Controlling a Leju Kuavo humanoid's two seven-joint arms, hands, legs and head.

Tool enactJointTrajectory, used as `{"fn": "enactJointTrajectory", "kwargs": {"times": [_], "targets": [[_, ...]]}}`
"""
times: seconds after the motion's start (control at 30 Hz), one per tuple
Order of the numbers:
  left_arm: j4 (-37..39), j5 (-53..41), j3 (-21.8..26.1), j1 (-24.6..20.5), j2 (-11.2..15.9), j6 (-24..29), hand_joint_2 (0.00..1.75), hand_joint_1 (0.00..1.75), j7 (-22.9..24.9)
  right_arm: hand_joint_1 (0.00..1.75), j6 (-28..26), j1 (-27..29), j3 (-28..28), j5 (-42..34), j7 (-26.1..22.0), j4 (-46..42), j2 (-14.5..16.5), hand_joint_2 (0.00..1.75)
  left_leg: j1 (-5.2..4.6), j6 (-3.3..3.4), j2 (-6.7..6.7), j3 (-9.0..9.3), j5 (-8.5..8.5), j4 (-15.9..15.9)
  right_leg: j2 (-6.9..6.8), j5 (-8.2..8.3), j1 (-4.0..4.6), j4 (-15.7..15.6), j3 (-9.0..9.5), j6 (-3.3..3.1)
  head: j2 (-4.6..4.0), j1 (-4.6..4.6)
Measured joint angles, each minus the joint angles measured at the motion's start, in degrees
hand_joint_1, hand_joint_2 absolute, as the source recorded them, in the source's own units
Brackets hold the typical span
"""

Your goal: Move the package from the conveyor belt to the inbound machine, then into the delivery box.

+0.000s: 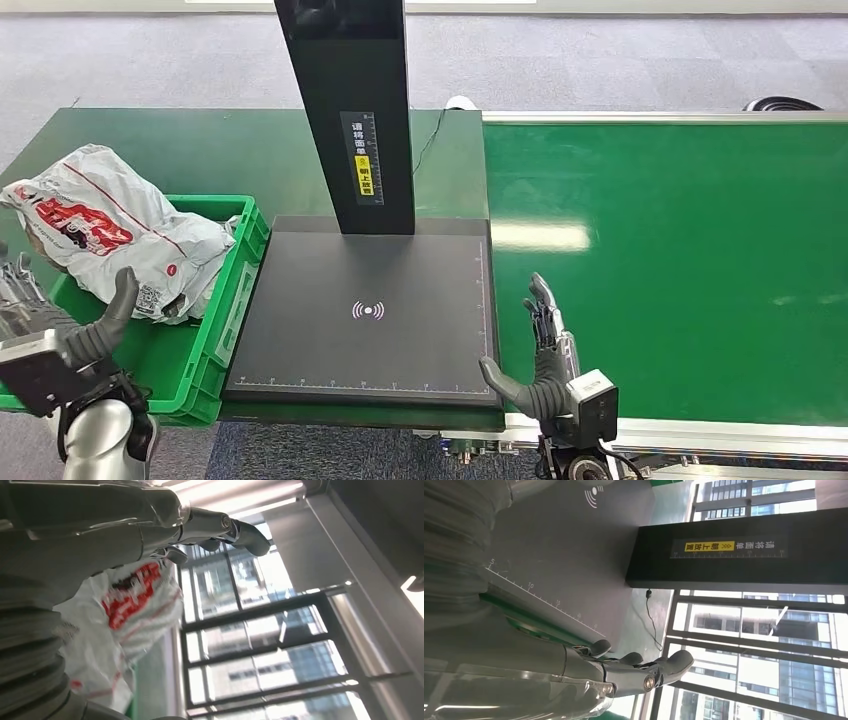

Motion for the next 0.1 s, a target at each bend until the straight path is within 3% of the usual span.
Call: {"fn": "enactJointTrajectory", "kwargs": {"times": [0.1], "targets": [[-5.28,5.64,-1.80,2.24,-1.28,-6.12,1.75,0.00,-0.51,0.00,0.06,-0.13,-0.08,-0.45,-0.15,0.09,0.00,1.75,-0.01,0.00,-0.03,-0.04,0.00,0.00,-0.02,-0.01,-0.01,0.00,-0.01,0.01,0.00,0.01]]}}
